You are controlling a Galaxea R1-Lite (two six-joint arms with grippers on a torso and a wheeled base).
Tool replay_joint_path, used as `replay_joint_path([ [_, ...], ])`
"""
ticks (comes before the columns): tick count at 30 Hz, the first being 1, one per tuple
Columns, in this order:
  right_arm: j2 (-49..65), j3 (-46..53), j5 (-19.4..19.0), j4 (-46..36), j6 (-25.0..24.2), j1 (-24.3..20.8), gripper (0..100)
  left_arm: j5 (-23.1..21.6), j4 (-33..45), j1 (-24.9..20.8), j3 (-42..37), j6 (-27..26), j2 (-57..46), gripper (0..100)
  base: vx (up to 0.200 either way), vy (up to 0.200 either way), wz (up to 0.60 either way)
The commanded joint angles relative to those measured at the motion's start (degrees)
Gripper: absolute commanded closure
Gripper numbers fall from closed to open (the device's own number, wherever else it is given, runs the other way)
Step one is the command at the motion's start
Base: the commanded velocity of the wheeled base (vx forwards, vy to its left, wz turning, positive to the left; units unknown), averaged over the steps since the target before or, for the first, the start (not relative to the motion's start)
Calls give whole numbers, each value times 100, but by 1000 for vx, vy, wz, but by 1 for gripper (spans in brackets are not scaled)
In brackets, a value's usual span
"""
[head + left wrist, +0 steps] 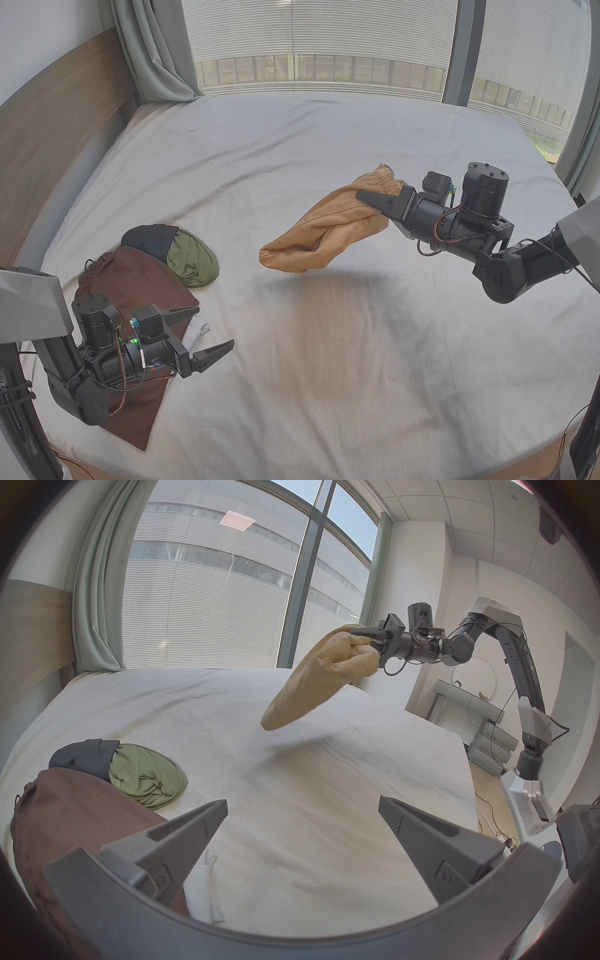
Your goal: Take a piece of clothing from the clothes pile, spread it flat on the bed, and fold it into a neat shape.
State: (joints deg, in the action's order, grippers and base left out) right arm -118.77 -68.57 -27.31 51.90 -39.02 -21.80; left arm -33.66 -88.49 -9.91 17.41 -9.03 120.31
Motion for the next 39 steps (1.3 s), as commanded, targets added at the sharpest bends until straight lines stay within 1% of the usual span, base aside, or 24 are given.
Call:
replay_joint_path([
  [1, -489, -824, -3, -312, -27, 114, 100, 0, -1, -2, -9, -2, 28, 0, 0, 0, 0],
  [3, -550, -956, -3, -356, -35, 123, 100, 0, -1, -2, -9, -2, 28, 0, 0, 0, 0],
  [4, -744, -1334, 6, -435, -106, 141, 100, 8, -1, -11, -9, -2, 36, 0, 0, 0, 0],
  [8, -1166, -1914, 24, -470, -343, 149, 100, 8, -1, -28, -45, -2, 36, 0, 0, 0, 0],
  [16, -1684, -2283, 24, -487, -378, 264, 100, 0, -1, -2, -45, 7, 10, 0, 0, 0, 0],
  [32, -1675, -2863, 32, -619, -413, 439, 100, 0, -1, -11, -45, 7, 10, 0, 0, 0, 0],
  [34, -1640, -2960, 32, -663, -484, 448, 100, 0, -1, -11, -45, 7, 10, 0, 0, 0, 0],
  [37, -1631, -3171, 41, -786, -580, 483, 100, 0, -1, -11, -45, 7, 10, 0, 0, 0, 0],
  [39, -1640, -3567, 32, -971, -624, 510, 100, 0, -1, -11, -36, 7, 10, 0, 0, 0, 0],
])
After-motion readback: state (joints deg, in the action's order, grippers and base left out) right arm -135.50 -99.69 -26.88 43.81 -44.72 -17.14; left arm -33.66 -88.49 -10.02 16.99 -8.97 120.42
